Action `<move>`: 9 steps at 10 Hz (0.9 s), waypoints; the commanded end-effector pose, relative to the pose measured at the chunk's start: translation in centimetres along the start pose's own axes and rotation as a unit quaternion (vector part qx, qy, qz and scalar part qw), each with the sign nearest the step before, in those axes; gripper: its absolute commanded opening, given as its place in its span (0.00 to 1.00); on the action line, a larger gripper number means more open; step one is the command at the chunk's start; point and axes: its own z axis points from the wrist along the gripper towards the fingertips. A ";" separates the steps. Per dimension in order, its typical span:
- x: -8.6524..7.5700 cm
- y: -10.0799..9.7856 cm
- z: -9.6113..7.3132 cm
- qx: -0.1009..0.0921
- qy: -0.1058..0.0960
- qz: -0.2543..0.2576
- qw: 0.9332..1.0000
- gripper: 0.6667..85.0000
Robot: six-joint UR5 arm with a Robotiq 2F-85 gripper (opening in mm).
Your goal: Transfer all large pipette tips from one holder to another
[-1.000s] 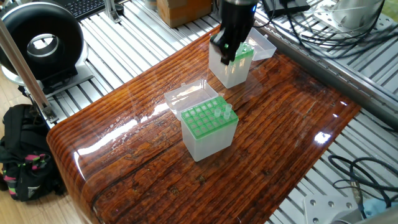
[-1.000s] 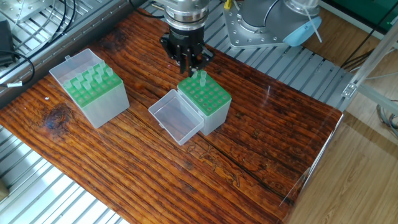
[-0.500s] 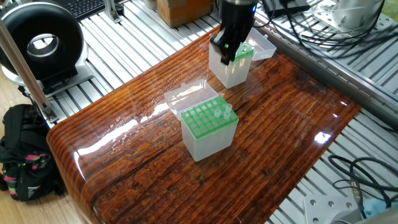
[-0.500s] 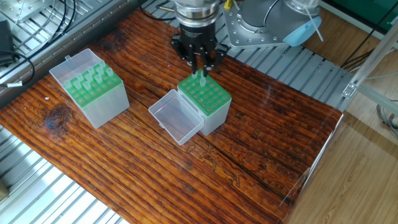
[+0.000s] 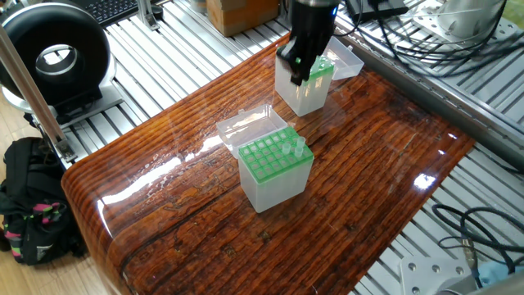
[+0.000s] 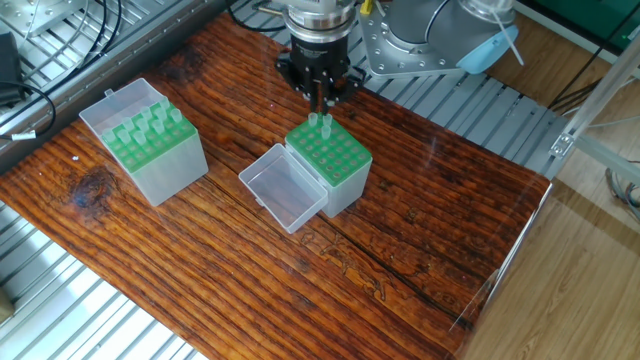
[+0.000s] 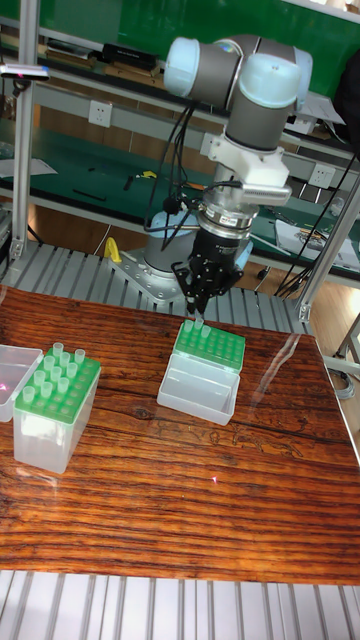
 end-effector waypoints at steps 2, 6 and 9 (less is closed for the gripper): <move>0.4 -0.1 -0.2 0.001 0.007 -0.073 0.997 0.33; -3.6 2.7 -1.2 0.016 0.017 -0.029 0.999 0.29; -5.0 3.3 0.8 0.017 0.004 -0.028 0.999 0.29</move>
